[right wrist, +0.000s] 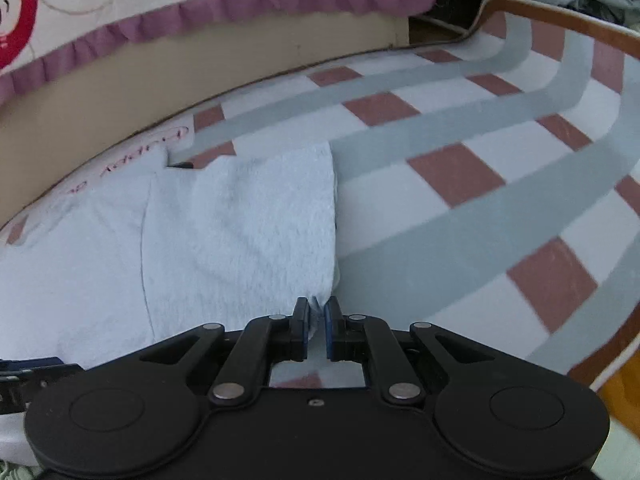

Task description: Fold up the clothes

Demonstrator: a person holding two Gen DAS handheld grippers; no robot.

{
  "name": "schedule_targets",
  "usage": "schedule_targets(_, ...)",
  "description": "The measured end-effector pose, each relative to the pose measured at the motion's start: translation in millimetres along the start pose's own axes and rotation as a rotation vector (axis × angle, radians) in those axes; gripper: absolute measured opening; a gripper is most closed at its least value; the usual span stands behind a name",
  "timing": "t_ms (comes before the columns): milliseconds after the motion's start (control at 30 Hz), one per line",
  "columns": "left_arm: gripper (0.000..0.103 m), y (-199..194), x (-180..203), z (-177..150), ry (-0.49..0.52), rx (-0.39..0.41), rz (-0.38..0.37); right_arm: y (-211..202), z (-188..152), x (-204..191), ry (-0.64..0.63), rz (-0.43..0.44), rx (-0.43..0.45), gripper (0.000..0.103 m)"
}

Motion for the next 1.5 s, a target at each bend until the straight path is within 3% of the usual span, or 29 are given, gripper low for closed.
schedule_targets(100,0.052,-2,3,-2,0.017,0.004,0.021,0,2,0,0.025,-0.006,0.021,0.009)
schedule_targets(167,0.053,-8,-2,1,-0.024,0.034,-0.008,-14,12,-10,-0.02,0.019,0.114,0.009)
schedule_targets(233,0.055,-16,-16,5,-0.104,0.062,-0.057,-35,18,-40,-0.193,0.062,0.217,0.009)
schedule_targets(300,0.056,-22,-32,8,-0.172,0.076,-0.082,-55,10,-82,-0.402,0.2,0.274,0.009)
schedule_targets(433,0.057,-23,-58,3,-0.184,0.069,0.0,-49,-34,-114,-0.53,0.426,0.102,0.009)
schedule_targets(533,0.057,-22,-64,-2,-0.194,0.059,0.006,-30,-56,-111,-0.548,0.402,0.015,0.01)
schedule_targets(633,0.057,-26,-51,-2,-0.152,0.098,-0.012,-23,-64,-107,-0.543,0.425,-0.054,0.014)
schedule_targets(767,0.057,-32,-32,-2,-0.091,0.15,-0.033,-22,-64,-93,-0.446,0.458,-0.083,0.015)
schedule_targets(833,0.057,-35,-26,1,-0.053,0.179,-0.025,-29,-62,-84,-0.383,0.471,-0.098,0.022)
schedule_targets(900,0.057,-36,-19,5,-0.013,0.201,-0.016,-39,-62,-75,-0.359,0.451,-0.079,0.046)
schedule_targets(1100,0.058,-25,14,21,0.154,0.189,0.0,-58,-57,-58,-0.477,0.308,0.052,0.049)
schedule_targets(1300,0.07,-3,52,44,0.347,0.206,0.013,-32,-59,-54,-0.5,0.208,0.019,0.049)
schedule_targets(1433,0.071,15,56,59,0.277,0.19,-0.018,-21,-57,-54,-0.463,0.219,0.012,0.049)
schedule_targets(1467,0.066,19,55,61,0.262,0.179,-0.022,-20,-56,-54,-0.452,0.224,0.015,0.049)
schedule_targets(1500,0.053,23,53,61,0.252,0.162,-0.022,-19,-55,-54,-0.441,0.23,0.017,0.049)
Point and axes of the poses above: each gripper's, at about its wrist camera, not at the fingertips, and y roughly the way its jaws point, x to its right, z to its top, the point moved 5 cm from there along y, roughly the way its jaws point, and after that the axes turned 2 degrees about z, right-handed, at the moved point
